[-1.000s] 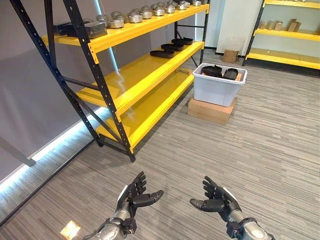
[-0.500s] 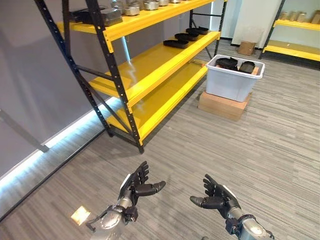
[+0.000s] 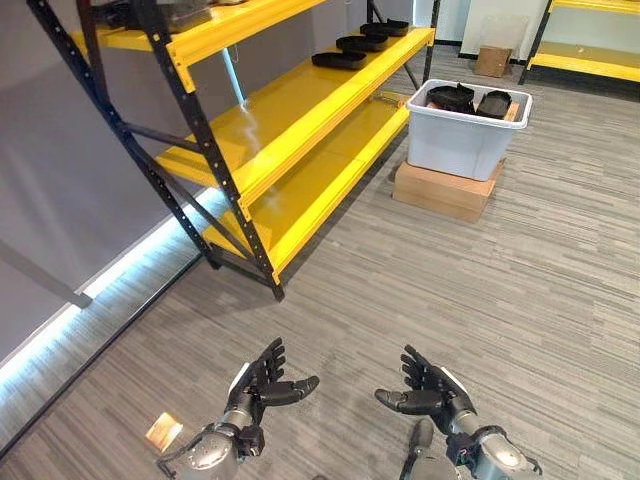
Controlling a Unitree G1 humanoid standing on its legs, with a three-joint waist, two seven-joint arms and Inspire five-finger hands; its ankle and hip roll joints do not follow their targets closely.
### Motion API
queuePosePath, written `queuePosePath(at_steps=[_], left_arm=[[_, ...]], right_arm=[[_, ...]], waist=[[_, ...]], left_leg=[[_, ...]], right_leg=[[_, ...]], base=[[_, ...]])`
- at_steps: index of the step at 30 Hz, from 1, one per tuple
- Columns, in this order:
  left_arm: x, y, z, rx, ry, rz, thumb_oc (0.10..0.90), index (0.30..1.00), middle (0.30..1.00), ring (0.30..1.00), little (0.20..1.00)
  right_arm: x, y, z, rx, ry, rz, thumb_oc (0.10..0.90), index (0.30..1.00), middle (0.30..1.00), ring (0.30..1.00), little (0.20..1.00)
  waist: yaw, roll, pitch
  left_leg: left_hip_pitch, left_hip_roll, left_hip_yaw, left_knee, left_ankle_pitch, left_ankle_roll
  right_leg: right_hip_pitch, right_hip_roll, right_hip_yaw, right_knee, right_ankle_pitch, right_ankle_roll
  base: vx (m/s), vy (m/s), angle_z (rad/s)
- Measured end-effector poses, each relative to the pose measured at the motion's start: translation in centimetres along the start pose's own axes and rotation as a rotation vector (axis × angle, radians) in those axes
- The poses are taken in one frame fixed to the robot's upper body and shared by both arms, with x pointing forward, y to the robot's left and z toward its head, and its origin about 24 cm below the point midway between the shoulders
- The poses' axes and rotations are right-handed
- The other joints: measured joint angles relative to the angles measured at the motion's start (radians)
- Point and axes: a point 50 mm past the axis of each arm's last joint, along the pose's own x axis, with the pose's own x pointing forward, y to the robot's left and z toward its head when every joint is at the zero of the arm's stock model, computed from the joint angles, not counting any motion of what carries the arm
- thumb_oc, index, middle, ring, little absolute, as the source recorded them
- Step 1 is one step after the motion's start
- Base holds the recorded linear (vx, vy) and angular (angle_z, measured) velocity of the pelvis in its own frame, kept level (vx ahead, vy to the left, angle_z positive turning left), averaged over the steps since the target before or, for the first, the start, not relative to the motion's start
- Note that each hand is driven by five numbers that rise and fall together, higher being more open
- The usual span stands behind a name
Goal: Move parts from the plastic box to the shelf.
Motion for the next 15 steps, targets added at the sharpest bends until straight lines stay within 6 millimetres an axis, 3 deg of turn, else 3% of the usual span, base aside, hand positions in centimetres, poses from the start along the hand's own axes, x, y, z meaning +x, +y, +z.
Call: queuePosePath(at_steps=[1,4,6,8,10,11,13,14,15], left_arm=[[0.2,-0.4,0.3,-0.007,-0.014,-0.011,0.9,1.0,1.0,1.0,1.0],[0.2,-0.5,0.8,-0.002,-0.038,-0.02,0.9,1.0,1.0,1.0,1.0],[0.4,-0.7,1.0,-0.007,-0.045,-0.024,0.9,1.0,1.0,1.0,1.0],[0.5,-0.8,1.2,-0.01,-0.051,-0.027,0.9,1.0,1.0,1.0,1.0],[0.6,-0.8,1.4,-0.016,-0.06,-0.026,0.9,1.0,1.0,1.0,1.0],[0.4,-0.5,0.8,-0.032,-0.039,-0.014,0.9,1.0,1.0,1.0,1.0],[0.0,-0.4,0.1,-0.05,-0.015,-0.01,0.9,1.0,1.0,1.0,1.0],[0.0,-0.4,0.1,-0.048,-0.014,-0.011,0.9,1.0,1.0,1.0,1.0],[0.1,-0.5,0.2,-0.051,-0.018,-0.013,0.9,1.0,1.0,1.0,1.0]], right_arm=[[0.0,-0.2,0.2,-0.009,-0.002,0.001,0.9,1.0,1.0,1.0,1.0],[0.4,-0.7,1.9,-0.033,-0.063,-0.004,0.9,1.0,1.0,1.0,1.0],[0.5,-1.5,2.8,-0.054,-0.087,-0.024,0.9,1.0,1.0,1.0,1.0],[0.2,-1.9,2.5,-0.063,-0.072,-0.034,0.9,1.0,1.0,1.0,1.0],[-0.1,-2.0,1.9,-0.046,-0.056,-0.041,0.9,1.0,1.0,1.0,1.0],[-0.2,-1.8,1.3,-0.044,-0.035,-0.035,0.9,1.0,1.0,1.0,1.0],[-0.7,-1.6,0.7,-0.034,-0.019,-0.035,0.9,1.0,1.0,1.0,1.0],[-0.9,-1.6,0.4,-0.019,-0.02,-0.046,0.9,1.0,1.0,1.0,1.0],[-0.9,-1.7,0.4,-0.02,-0.019,-0.05,0.9,1.0,1.0,1.0,1.0]], waist=[[-0.011,-0.001,-0.02],[-0.014,0.003,-0.034],[-0.017,-0.004,-0.039],[-0.013,-0.004,-0.039],[0.028,-0.03,-0.029],[0.047,-0.054,-0.026],[0.04,-0.082,-0.021],[0.033,-0.089,-0.026],[0.032,-0.094,-0.023]], left_leg=[[-0.004,0.042,-0.02,0.024,-0.006,0.006],[-0.002,0.096,-0.018,0.039,0.006,-0.004],[-0.05,0.122,-0.059,0.162,0.063,-0.083],[-0.108,0.136,-0.093,0.31,0.091,-0.107],[-0.266,0.116,-0.164,0.659,0.185,-0.093],[-0.319,0.077,-0.182,0.78,0.185,-0.093],[-0.37,0.032,-0.168,0.85,0.187,-0.089],[-0.42,0.035,-0.085,0.856,0.16,-0.066],[-0.443,0.034,-0.063,0.848,0.162,-0.067]], right_leg=[[0.002,0.045,0.004,0.03,-0.044,-0.058],[-0.018,0.098,-0.008,0.082,-0.105,-0.11],[-0.004,0.122,-0.023,0.115,-0.158,-0.149],[0.032,0.152,-0.017,0.09,-0.175,-0.171],[0.086,0.174,-0.001,0.039,-0.176,-0.217],[0.133,0.177,0.008,0.015,-0.179,-0.227],[0.199,0.176,0.006,-0.02,-0.182,-0.231],[0.226,0.179,-0.007,-0.058,-0.183,-0.23],[0.232,0.18,-0.009,-0.063,-0.183,-0.23]], base=[[0.31,-0.232,0.29],[0.24,-0.219,-0.06],[0.22,-0.263,-0.09],[0.23,-0.305,-0.04],[0.16,-0.18,-0.4],[0.25,-0.132,-0.47],[0.2,-0.058,-0.16],[0.08,0.011,0.01],[0.24,0.088,0.06]])
